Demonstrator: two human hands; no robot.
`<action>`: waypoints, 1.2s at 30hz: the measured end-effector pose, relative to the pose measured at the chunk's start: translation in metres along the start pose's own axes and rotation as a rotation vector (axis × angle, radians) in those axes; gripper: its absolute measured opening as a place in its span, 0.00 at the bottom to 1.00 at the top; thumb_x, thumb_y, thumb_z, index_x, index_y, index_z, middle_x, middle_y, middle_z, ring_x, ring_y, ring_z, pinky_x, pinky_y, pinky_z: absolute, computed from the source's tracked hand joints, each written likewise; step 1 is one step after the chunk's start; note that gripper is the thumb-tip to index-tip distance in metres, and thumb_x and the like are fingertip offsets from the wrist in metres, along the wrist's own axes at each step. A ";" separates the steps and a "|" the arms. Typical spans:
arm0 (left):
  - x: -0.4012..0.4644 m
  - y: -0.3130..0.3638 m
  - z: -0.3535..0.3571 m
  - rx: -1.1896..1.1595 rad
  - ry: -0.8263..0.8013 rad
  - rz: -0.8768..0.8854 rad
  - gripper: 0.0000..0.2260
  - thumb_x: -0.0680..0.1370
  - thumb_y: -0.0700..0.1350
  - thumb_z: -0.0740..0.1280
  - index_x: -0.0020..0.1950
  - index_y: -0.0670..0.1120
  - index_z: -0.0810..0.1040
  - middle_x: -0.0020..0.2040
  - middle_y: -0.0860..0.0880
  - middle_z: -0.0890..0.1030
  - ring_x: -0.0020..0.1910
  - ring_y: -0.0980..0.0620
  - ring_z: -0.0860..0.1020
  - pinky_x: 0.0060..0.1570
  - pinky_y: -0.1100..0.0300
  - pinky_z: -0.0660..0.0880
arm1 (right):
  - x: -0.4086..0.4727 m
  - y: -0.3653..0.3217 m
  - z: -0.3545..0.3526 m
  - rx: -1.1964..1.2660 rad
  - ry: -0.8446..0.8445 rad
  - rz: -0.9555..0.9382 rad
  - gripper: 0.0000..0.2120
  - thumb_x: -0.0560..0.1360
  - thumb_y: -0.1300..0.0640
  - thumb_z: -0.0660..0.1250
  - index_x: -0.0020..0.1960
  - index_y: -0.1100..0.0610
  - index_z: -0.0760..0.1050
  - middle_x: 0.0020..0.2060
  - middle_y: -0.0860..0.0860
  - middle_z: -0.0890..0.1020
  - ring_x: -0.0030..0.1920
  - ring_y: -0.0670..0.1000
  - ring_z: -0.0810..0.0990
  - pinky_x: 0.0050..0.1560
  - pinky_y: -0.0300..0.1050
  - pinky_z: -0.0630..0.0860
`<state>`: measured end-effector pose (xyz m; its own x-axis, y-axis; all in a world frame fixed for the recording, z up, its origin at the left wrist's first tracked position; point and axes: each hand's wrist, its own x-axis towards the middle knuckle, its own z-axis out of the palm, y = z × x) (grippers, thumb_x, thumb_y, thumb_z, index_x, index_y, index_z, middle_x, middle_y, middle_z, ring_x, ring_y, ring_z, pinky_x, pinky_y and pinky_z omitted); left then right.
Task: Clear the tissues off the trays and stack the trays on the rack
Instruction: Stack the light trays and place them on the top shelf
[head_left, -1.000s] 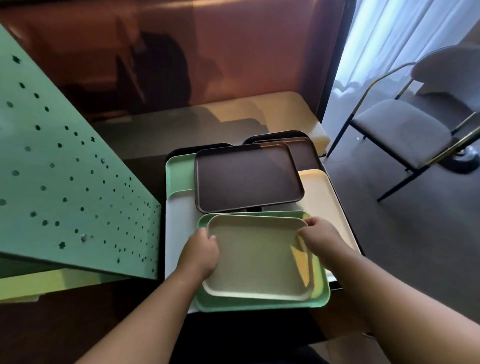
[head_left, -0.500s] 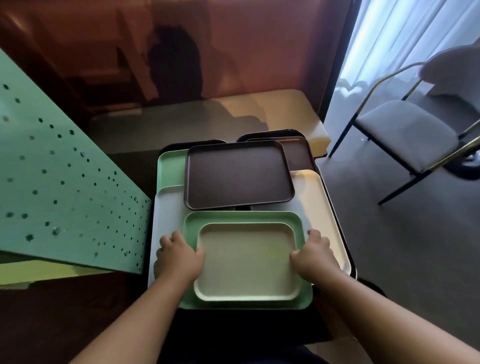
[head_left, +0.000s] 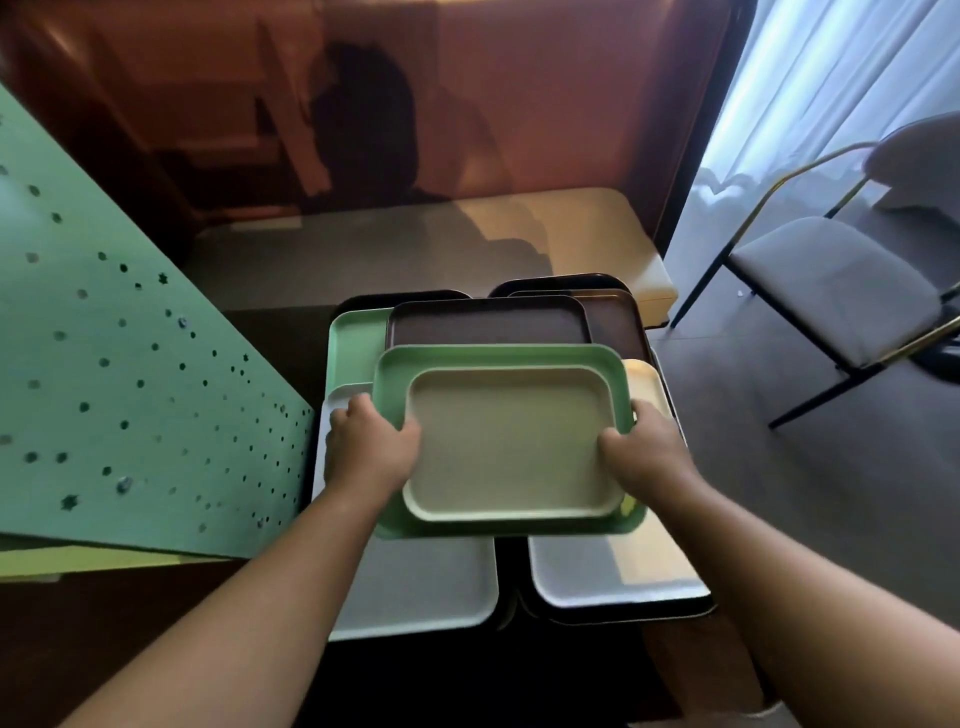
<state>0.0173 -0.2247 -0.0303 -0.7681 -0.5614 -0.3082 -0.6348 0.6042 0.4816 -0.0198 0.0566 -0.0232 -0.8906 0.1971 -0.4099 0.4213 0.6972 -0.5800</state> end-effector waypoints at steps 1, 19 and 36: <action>0.010 0.008 -0.002 -0.003 -0.008 0.006 0.30 0.76 0.56 0.67 0.74 0.43 0.67 0.68 0.40 0.71 0.61 0.39 0.75 0.57 0.48 0.76 | 0.010 -0.011 -0.003 -0.003 0.011 -0.010 0.16 0.72 0.55 0.64 0.58 0.56 0.78 0.51 0.57 0.81 0.49 0.59 0.80 0.50 0.50 0.78; 0.094 0.033 0.024 0.101 -0.069 -0.023 0.30 0.80 0.50 0.64 0.79 0.42 0.61 0.75 0.40 0.63 0.72 0.37 0.65 0.66 0.45 0.67 | 0.111 -0.063 0.038 -0.183 0.033 0.070 0.23 0.79 0.54 0.61 0.73 0.59 0.68 0.70 0.61 0.67 0.70 0.63 0.66 0.67 0.55 0.68; 0.073 0.041 0.022 0.029 0.054 -0.017 0.33 0.77 0.53 0.60 0.81 0.48 0.56 0.76 0.41 0.66 0.71 0.38 0.68 0.67 0.43 0.66 | 0.086 -0.036 0.017 0.544 -0.110 0.176 0.11 0.72 0.55 0.72 0.54 0.54 0.78 0.50 0.56 0.85 0.51 0.60 0.85 0.55 0.61 0.83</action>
<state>-0.0667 -0.2286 -0.0517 -0.7522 -0.6005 -0.2713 -0.6503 0.6099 0.4529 -0.1087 0.0368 -0.0493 -0.7883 0.1853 -0.5867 0.6148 0.2000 -0.7629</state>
